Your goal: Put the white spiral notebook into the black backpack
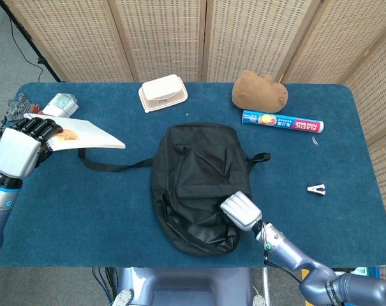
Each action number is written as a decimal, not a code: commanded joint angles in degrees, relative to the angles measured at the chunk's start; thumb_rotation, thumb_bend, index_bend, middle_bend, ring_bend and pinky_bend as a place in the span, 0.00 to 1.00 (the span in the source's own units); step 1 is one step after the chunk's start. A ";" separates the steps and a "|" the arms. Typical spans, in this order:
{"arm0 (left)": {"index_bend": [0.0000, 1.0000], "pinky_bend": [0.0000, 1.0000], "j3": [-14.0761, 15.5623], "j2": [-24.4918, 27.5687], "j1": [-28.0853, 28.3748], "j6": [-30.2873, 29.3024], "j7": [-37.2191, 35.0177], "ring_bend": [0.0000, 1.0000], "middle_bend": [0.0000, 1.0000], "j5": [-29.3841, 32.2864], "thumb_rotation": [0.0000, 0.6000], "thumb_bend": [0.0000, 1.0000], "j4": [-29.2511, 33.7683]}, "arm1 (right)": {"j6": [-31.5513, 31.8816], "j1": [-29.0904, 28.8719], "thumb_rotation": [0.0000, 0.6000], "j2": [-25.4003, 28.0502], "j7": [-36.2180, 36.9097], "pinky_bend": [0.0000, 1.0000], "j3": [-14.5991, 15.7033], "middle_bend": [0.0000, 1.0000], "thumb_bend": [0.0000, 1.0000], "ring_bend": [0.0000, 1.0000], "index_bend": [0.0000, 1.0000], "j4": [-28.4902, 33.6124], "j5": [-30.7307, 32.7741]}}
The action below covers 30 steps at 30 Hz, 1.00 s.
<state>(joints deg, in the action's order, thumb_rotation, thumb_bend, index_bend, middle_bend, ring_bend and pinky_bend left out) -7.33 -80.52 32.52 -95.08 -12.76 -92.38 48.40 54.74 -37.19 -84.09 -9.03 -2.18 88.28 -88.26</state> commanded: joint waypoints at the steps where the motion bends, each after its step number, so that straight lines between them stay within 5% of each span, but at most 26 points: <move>1: 0.74 0.60 0.11 -0.77 -0.17 -2.32 -1.91 0.50 0.67 -1.17 1.00 0.60 -0.40 | 0.29 -0.35 1.00 0.13 3.09 0.62 -1.26 0.55 0.76 0.51 0.59 0.05 0.96; 7: 0.76 0.60 0.20 -3.63 -0.37 -10.17 -6.32 0.50 0.68 -4.57 1.00 0.60 -2.82 | -0.67 -1.81 1.00 1.25 7.21 0.62 -4.84 0.55 0.76 0.51 0.59 2.02 4.36; 20: 0.77 0.60 0.10 -12.65 1.62 -22.90 -13.16 0.50 0.69 -10.41 1.00 0.59 -3.38 | -7.69 -5.46 1.00 6.28 11.40 0.64 -15.23 0.55 0.77 0.51 0.59 8.21 25.46; 30: 0.77 0.60 0.46 -20.06 3.18 -29.12 -17.38 0.51 0.69 -13.33 1.00 0.59 -4.11 | -11.10 -8.77 1.00 8.68 12.01 0.65 -19.03 0.56 0.78 0.52 0.59 8.77 37.71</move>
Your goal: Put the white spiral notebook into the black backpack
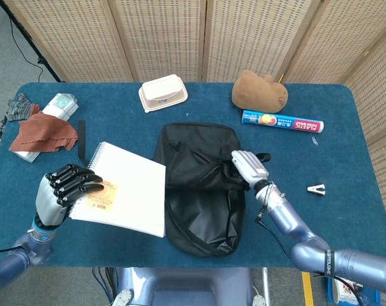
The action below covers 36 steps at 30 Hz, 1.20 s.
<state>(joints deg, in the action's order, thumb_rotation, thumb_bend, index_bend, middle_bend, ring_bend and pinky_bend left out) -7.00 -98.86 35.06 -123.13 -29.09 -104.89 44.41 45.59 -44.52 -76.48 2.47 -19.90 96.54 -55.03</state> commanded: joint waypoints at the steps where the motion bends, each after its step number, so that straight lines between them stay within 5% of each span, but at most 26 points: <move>1: 0.77 0.60 0.17 -2.59 0.92 -1.47 -1.36 0.51 0.69 -1.10 1.00 0.59 -0.16 | -2.62 -1.90 1.00 1.40 0.54 0.65 -1.47 0.56 0.78 0.52 0.59 0.67 6.15; 12: 0.77 0.60 0.39 -9.78 4.34 -4.11 -1.73 0.51 0.69 -4.37 1.00 0.59 1.51 | -5.05 -6.24 1.00 1.82 -2.13 0.65 -0.18 0.56 0.78 0.52 0.59 -1.43 15.79; 22: 0.77 0.60 -0.05 -10.14 5.08 -4.80 -1.21 0.51 0.69 -5.25 1.00 0.59 4.39 | -5.56 -7.95 1.00 1.72 -2.29 0.65 0.38 0.56 0.78 0.52 0.60 -3.12 18.13; 36: 0.77 0.60 -0.13 -19.70 10.23 1.21 -1.64 0.51 0.69 -4.94 1.00 0.59 -4.09 | -8.29 -8.79 1.00 3.88 -0.19 0.65 0.44 0.56 0.79 0.52 0.60 -1.95 19.97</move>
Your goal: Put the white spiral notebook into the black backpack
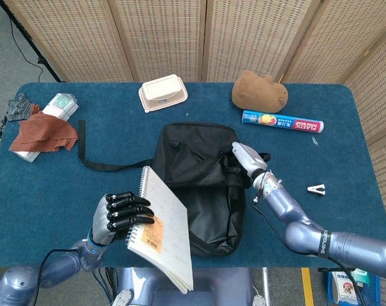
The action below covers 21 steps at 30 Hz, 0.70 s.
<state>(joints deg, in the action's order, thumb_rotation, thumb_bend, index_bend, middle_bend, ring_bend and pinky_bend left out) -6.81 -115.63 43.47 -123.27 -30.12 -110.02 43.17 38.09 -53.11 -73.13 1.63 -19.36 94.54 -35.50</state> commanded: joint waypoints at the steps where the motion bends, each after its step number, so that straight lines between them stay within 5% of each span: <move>1: 0.77 0.60 -0.37 -3.74 2.22 1.36 -0.70 0.51 0.69 0.14 1.00 0.59 -3.77 | -1.14 -0.24 1.00 0.71 0.93 0.65 -0.16 0.56 0.79 0.52 0.60 0.03 0.60; 9: 0.77 0.60 0.90 -11.02 3.49 1.21 -3.45 0.51 0.69 0.57 1.00 0.59 -13.48 | -3.44 -0.49 1.00 2.81 3.02 0.65 -0.46 0.56 0.79 0.52 0.60 -0.29 1.03; 15: 0.77 0.60 4.44 -14.38 1.25 3.27 -5.75 0.51 0.69 0.85 1.00 0.59 -21.17 | -4.32 -0.60 1.00 3.92 4.16 0.65 -0.37 0.56 0.79 0.52 0.60 0.03 0.84; 21: 0.77 0.60 8.77 -14.38 -1.31 6.42 -4.92 0.51 0.69 -0.17 1.00 0.59 -22.24 | -4.79 -0.76 1.00 4.45 4.95 0.65 -0.04 0.56 0.80 0.52 0.60 0.97 0.63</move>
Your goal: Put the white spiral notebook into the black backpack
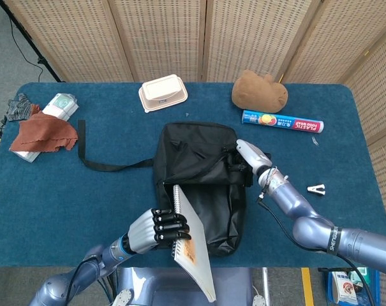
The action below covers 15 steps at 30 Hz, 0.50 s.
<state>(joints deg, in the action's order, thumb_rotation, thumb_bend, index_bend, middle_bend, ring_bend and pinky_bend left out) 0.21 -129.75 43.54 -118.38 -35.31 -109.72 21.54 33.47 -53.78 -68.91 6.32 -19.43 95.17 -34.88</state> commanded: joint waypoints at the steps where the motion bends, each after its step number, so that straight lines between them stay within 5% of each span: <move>1: 0.77 0.60 2.59 -0.26 -1.98 2.31 0.26 0.51 0.69 -0.65 1.00 0.59 -0.93 | -0.22 -0.18 1.00 0.41 0.46 0.65 -0.04 0.56 0.80 0.52 0.60 0.60 0.09; 15: 0.77 0.60 9.28 -0.18 -4.46 8.16 2.56 0.51 0.69 -2.92 1.00 0.58 -11.08 | -1.58 -2.20 1.00 3.75 0.78 0.65 1.53 0.57 0.81 0.52 0.60 4.50 3.02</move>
<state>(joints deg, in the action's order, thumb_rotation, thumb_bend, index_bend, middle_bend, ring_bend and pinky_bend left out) 8.73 -129.97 39.50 -110.97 -32.98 -112.47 11.58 31.92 -55.92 -65.21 7.10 -17.96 99.60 -31.92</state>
